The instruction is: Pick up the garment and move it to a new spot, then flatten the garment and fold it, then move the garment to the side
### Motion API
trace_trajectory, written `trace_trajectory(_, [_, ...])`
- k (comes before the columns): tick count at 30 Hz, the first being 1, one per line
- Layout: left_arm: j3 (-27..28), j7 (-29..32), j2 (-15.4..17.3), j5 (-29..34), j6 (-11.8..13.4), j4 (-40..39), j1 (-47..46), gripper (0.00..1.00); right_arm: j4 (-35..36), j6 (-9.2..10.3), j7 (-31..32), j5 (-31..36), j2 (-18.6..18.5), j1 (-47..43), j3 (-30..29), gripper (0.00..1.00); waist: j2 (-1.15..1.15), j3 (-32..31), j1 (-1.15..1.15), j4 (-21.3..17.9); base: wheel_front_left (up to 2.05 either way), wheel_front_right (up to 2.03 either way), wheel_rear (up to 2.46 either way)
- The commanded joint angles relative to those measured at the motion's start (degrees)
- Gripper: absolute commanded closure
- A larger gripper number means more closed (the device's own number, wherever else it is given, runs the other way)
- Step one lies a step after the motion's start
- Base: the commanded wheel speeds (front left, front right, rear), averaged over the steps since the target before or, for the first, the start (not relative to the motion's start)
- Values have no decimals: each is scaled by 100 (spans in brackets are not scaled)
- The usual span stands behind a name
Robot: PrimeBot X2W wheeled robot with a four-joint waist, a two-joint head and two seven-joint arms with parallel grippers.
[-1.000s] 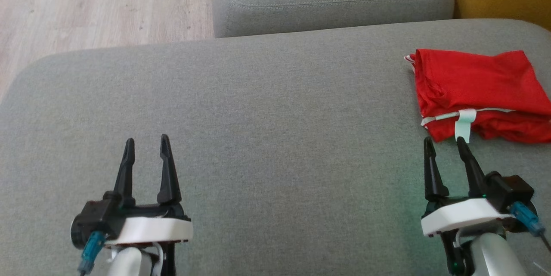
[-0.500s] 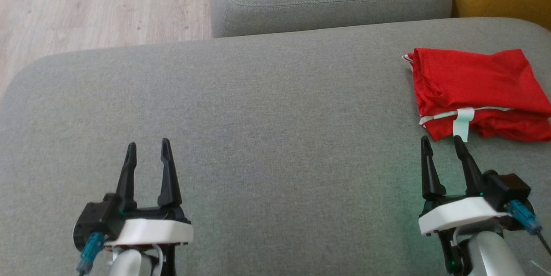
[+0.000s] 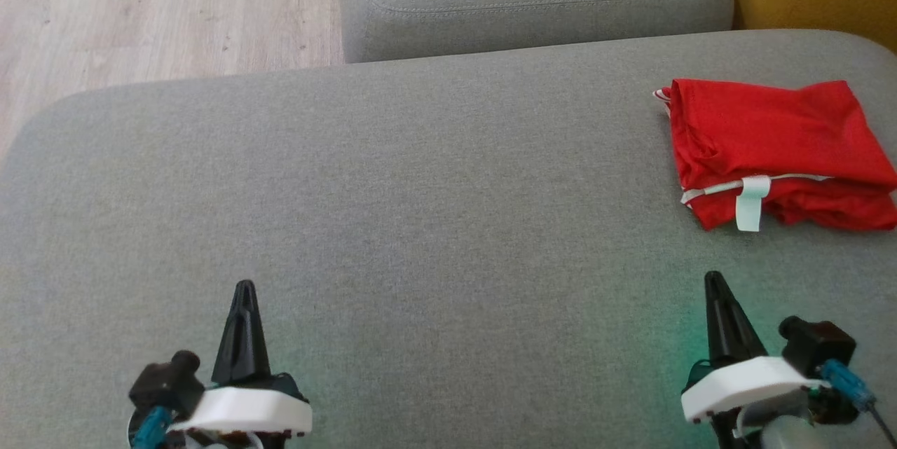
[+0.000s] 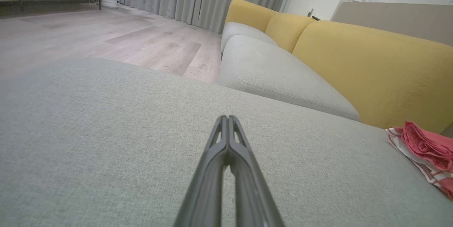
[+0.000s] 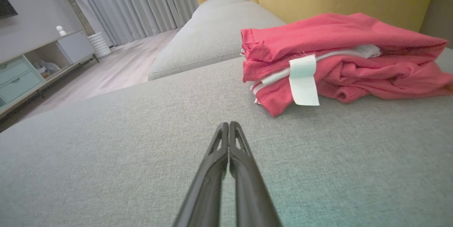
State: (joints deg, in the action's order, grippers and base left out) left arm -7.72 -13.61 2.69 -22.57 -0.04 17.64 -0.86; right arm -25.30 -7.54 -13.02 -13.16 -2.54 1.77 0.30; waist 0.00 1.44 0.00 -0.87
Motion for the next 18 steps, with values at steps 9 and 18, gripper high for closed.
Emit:
trace_trajectory(9, [169,166,2,-628,-93,-202,-252,100,291,1,162,-726,-10,243,-75,100,0,-11,0,8,0,0,0])
trace_trajectory(18, [261,302,4,-1094,-141,-214,-272,100,355,1,292,-1254,-12,255,-118,100,0,-19,0,13,0,0,0])
